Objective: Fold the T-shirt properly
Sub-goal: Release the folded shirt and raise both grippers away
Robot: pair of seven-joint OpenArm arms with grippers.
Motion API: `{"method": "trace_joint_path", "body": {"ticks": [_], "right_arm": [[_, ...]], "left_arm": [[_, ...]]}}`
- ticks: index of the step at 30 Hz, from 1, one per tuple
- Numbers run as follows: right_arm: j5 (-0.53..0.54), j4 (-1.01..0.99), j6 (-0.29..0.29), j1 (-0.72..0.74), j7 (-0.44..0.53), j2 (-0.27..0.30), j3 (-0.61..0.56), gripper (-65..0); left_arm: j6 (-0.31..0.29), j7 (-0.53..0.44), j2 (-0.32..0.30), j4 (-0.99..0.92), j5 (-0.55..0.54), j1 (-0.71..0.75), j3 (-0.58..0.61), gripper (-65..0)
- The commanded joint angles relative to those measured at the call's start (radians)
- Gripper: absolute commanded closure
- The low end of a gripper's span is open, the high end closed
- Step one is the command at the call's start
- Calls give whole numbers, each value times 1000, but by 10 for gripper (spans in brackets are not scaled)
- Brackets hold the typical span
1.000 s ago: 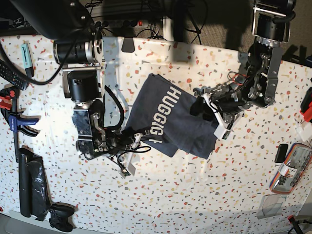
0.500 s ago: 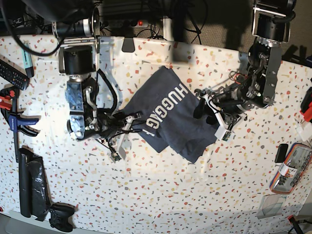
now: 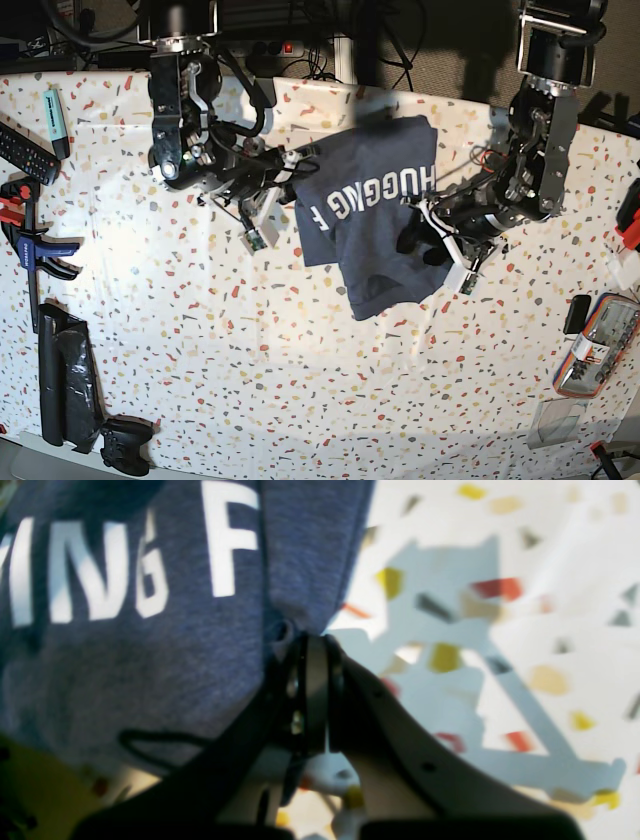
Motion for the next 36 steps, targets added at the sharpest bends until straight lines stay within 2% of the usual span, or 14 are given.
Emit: {"method": "trace_joint_path", "body": {"ticks": [1,6,8,11,14,16,20,24,31,34,36], "right_arm": [[14,27,5,8,21,-8,-3,0],[14,53,5,3,20,-18,7,0],[14,89,5,3,19,-18,35,0],[29,166,5,-9,15,-18,101,0],[102,234,5,-38,3,-18,192,0],[144,274,5,-69,-8,-18,259,0],[202,343,5,-142,-13,-18,402,0],[288,406,5,-227,-50,-18,529,0],[522,499,5,-407,-164,-19,711,0],[613,506,5,-500,-173,-21,774,0],[637,506,5,-567,-172,-21,797,0]], "left_arm": [[-8,-29,1,19,-19,-21,-1,-281],[-8,-39,-5,29,-19,-20,-1,-279],[-7,-40,-17,60,-19,-19,-1,-258],[0,5,-33,142,-19,-17,-12,-210],[50,77,-35,217,-19,-8,-50,-199],[58,88,-35,265,-19,25,-95,-170],[58,88,-35,371,-20,142,-213,-62],[58,88,-35,480,-53,299,-355,0],[56,87,-35,616,-148,587,-585,0],[56,87,-35,644,-154,709,-640,0],[56,83,-35,644,-154,782,-660,0]]}}
